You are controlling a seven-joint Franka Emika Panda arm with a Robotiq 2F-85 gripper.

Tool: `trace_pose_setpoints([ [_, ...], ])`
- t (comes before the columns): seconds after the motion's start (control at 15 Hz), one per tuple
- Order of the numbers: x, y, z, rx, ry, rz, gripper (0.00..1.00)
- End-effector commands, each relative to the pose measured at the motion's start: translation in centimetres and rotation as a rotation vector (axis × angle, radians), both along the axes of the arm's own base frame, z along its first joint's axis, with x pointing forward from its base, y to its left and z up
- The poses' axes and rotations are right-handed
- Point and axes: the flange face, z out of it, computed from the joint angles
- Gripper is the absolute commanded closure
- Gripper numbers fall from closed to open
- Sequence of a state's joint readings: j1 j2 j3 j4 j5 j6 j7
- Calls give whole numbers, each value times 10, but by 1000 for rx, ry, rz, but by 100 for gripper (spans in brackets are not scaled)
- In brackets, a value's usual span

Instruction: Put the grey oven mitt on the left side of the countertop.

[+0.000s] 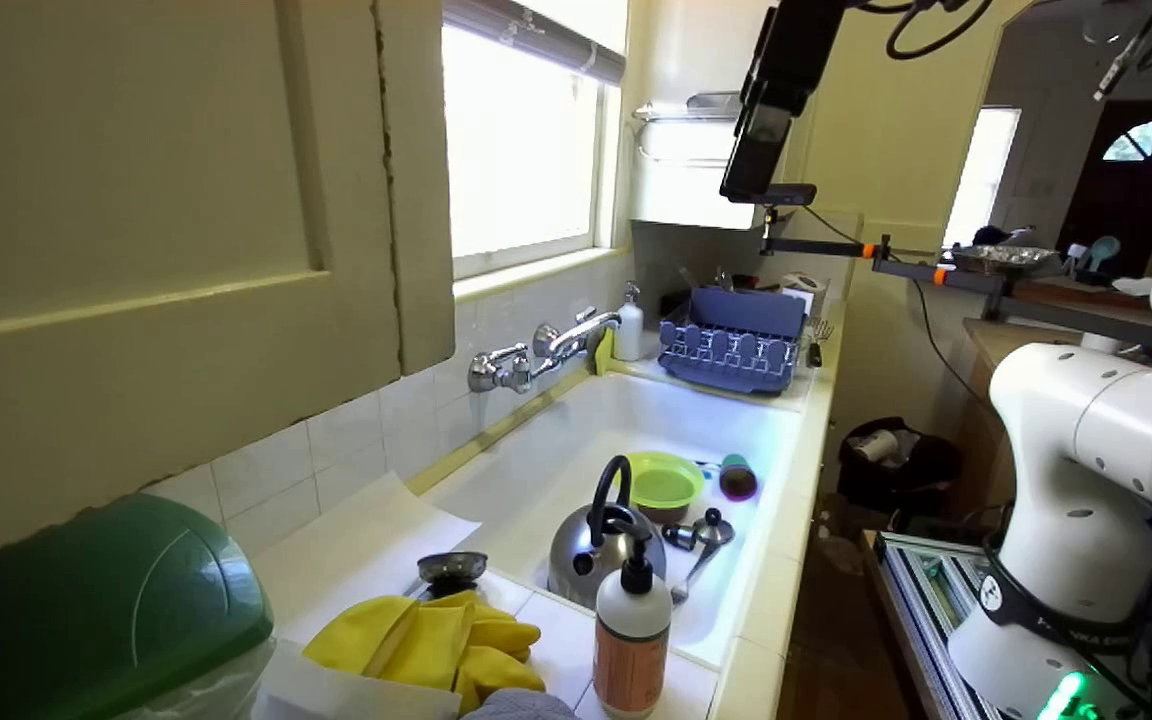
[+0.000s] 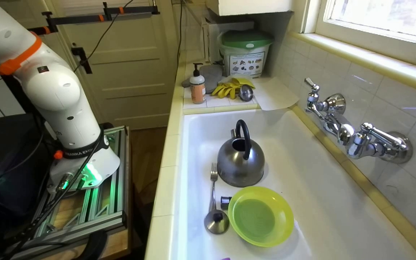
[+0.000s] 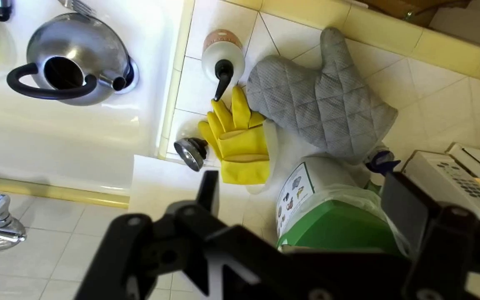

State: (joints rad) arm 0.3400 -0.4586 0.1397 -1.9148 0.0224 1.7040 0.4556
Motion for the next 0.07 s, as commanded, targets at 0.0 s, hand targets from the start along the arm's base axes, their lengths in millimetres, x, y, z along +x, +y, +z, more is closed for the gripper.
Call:
trace_pose_setpoints([
  [0.0,1,1,-1,-2,3,2,0],
])
